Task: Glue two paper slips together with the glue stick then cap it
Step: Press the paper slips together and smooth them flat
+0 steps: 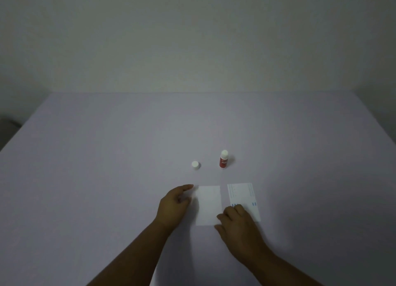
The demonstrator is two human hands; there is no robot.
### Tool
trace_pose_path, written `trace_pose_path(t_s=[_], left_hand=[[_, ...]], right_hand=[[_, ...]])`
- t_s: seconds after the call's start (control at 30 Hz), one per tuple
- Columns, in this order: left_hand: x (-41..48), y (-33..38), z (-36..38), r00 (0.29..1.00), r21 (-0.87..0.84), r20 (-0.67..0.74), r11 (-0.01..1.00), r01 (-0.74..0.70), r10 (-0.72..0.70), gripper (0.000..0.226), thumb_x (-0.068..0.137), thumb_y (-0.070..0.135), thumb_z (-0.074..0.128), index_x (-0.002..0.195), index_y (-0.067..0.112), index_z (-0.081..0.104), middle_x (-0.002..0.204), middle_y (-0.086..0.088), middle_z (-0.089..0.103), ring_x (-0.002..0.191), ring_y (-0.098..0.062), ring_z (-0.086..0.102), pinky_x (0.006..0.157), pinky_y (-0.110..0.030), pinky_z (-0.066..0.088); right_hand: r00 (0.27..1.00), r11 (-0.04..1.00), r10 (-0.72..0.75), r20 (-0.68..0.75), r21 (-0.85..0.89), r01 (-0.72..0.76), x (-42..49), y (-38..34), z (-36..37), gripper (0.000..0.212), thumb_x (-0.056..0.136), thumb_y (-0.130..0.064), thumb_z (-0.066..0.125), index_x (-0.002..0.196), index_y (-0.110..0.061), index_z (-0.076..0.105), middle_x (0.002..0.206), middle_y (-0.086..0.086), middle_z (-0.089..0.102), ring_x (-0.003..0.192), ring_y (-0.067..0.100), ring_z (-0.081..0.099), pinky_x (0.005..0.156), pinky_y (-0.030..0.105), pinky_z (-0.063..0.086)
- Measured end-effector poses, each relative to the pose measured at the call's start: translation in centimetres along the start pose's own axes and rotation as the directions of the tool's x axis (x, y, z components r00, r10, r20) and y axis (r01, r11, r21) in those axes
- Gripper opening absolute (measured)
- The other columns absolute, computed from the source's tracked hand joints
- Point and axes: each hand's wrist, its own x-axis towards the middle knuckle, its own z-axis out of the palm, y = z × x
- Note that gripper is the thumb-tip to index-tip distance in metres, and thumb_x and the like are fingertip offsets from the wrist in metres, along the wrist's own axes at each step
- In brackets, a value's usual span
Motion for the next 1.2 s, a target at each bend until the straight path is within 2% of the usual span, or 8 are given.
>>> trace_pose_path(t_s=[0.17,0.27,0.43,0.6,0.67,0.87,1.03,1.2], left_hand=[[-0.2,-0.4,0.6,1.000,-0.003,0.002,1.000,-0.014,0.014,0.031,0.091,0.004,0.054,0.119,0.014,0.063,0.114,0.003,0.062,0.113,-0.017,0.057,0.088,-0.009,0.044],[0.2,-0.7,0.9,0.995,0.139,0.034,0.986,-0.095,0.091,0.031,0.090,0.005,0.055,0.119,0.013,0.064,0.123,-0.003,0.064,0.115,-0.016,0.056,0.103,-0.024,0.040],[0.4,-1.1,1.0,0.991,0.194,0.045,0.972,-0.132,0.126,0.030,0.090,0.007,0.056,0.118,0.012,0.065,0.121,-0.007,0.066,0.113,-0.019,0.059,0.106,-0.035,0.043],[0.5,-1.3,1.0,0.973,0.355,0.135,0.908,-0.222,0.185,0.042,0.082,0.008,0.059,0.124,0.017,0.062,0.122,-0.003,0.062,0.113,-0.017,0.056,0.101,-0.023,0.041],[0.4,-1.5,0.9,0.969,0.408,0.168,0.882,-0.236,0.182,0.048,0.080,0.012,0.062,0.127,0.020,0.058,0.127,-0.002,0.057,0.118,-0.017,0.051,0.101,-0.020,0.034],[0.5,-1.8,1.0,0.972,0.459,0.184,0.861,-0.217,0.146,0.050,0.080,0.017,0.064,0.129,0.023,0.056,0.139,-0.002,0.047,0.130,-0.019,0.041,0.111,-0.031,0.033],[0.6,-2.1,1.1,0.972,0.465,0.194,0.860,-0.212,0.135,0.050,0.079,0.019,0.067,0.127,0.023,0.058,0.141,-0.003,0.045,0.132,-0.020,0.039,0.113,-0.033,0.031],[0.7,-2.2,1.2,0.977,0.471,0.194,0.866,-0.169,0.086,0.058,0.074,0.032,0.073,0.129,0.027,0.055,0.144,0.001,0.042,0.133,-0.018,0.035,0.114,-0.032,0.030]], right_hand=[[0.999,0.999,-0.042,-0.022,0.001,0.042,-0.3,-0.3,0.2,0.021,0.069,-0.039,0.070,0.078,-0.020,0.069,0.072,-0.007,0.065,0.069,0.017,0.061,0.063,0.028,0.056],[0.995,0.994,-0.102,-0.015,-0.033,0.102,-0.5,-0.4,0.5,0.021,0.071,-0.038,0.064,0.080,-0.020,0.068,0.072,-0.007,0.064,0.068,0.017,0.061,0.059,0.028,0.055],[0.982,0.978,-0.191,0.007,-0.079,0.191,0.2,0.2,0.7,0.019,0.067,-0.039,0.071,0.071,-0.020,0.069,0.065,-0.009,0.063,0.063,0.014,0.060,0.056,0.024,0.054],[0.975,0.974,-0.222,-0.030,-0.045,0.221,1.3,0.7,1.2,0.017,0.066,-0.029,0.075,0.056,-0.023,0.063,0.055,-0.011,0.058,0.054,0.010,0.055,0.057,0.020,0.050],[0.974,0.976,-0.217,-0.059,-0.009,0.217,1.5,0.9,1.4,0.019,0.067,-0.025,0.074,0.054,-0.023,0.060,0.053,-0.010,0.056,0.053,0.010,0.053,0.055,0.021,0.049],[0.966,0.966,-0.257,-0.034,-0.023,0.257,1.6,1.5,2.1,0.025,0.062,-0.019,0.079,0.053,-0.024,0.056,0.056,-0.009,0.055,0.055,0.012,0.052,0.051,0.022,0.048],[0.953,0.954,-0.299,-0.049,-0.020,0.299,1.5,1.6,2.3,0.024,0.060,-0.016,0.079,0.056,-0.020,0.055,0.058,-0.004,0.055,0.056,0.015,0.053,0.050,0.026,0.048],[0.948,0.949,-0.315,-0.047,-0.044,0.314,1.5,1.5,2.0,0.025,0.055,-0.014,0.080,0.056,-0.019,0.056,0.058,-0.003,0.057,0.056,0.015,0.054,0.048,0.026,0.047]])
